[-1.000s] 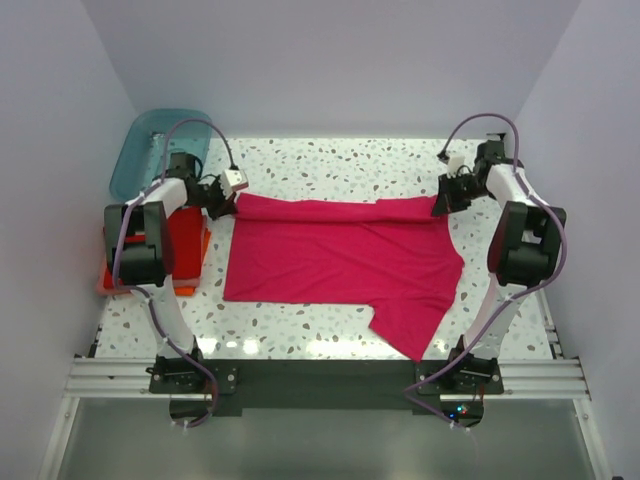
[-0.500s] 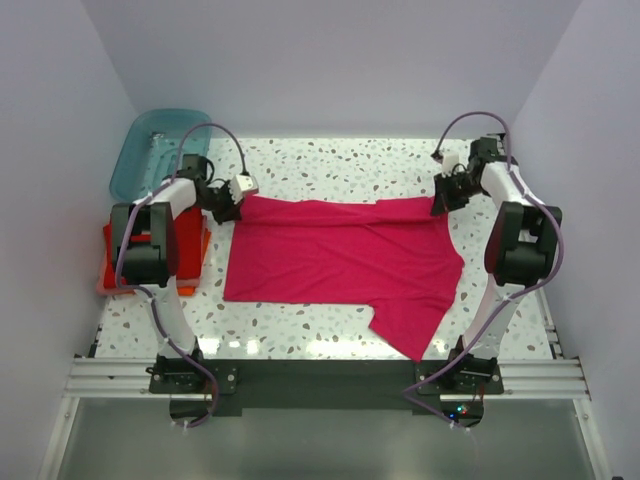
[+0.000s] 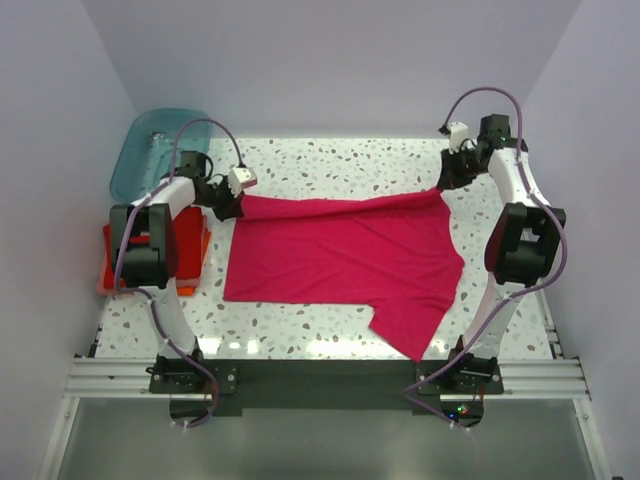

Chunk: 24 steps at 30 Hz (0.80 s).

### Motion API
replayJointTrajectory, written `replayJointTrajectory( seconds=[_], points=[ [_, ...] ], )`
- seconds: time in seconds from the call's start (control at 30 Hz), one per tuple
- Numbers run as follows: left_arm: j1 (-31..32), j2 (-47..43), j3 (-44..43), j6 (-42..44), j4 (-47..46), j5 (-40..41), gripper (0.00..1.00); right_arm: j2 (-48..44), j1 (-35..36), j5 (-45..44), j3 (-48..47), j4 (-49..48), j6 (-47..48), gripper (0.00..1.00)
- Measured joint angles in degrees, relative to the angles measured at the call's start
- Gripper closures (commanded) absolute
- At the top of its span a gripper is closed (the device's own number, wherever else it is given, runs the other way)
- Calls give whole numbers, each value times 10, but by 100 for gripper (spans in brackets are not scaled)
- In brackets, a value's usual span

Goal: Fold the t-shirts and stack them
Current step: Fold the tshirt

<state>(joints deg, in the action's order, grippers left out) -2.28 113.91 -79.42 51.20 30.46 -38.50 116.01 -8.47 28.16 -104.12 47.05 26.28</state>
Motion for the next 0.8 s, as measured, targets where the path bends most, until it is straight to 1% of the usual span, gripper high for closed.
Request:
replayJointTrajectory(
  seconds=[0.3, 0.37, 0.4, 0.43, 0.47, 0.5, 0.57, 0.63, 0.67, 0.73, 0.8],
  points=[
    [3, -7, 52, -8, 2, 7, 99, 13, -2, -12, 73, 3, 28, 100],
    [4, -7, 53, -10, 1, 13, 89, 13, -2, -13, 81, 3, 32, 100],
    [5, -7, 53, -10, 0, 15, 79, 13, -2, -14, 83, 4, 34, 100],
    [5, -7, 53, -11, 1, 16, 75, 13, -2, -15, 85, 6, 36, 85],
    [5, -7, 52, -11, 2, 17, 68, 13, -2, -15, 85, 10, 38, 82],
    [5, -7, 50, -10, 7, 17, 66, 13, -2, -16, 85, 17, 42, 80],
    [4, -7, 40, -10, 17, 15, 61, 14, -2, -18, 84, 35, 54, 70],
    [3, -7, 20, -9, 34, 7, 58, 18, -2, -26, 76, 63, 66, 53],
    [3, -7, 9, -9, 41, 1, 55, 22, -2, -33, 69, 77, 72, 52],
    [3, -7, -15, -14, 44, -15, 55, 29, -2, -41, 46, 104, 82, 52],
    [8, -7, -35, -37, 35, -27, 54, 33, -2, -45, 24, 115, 79, 52]
  ],
)
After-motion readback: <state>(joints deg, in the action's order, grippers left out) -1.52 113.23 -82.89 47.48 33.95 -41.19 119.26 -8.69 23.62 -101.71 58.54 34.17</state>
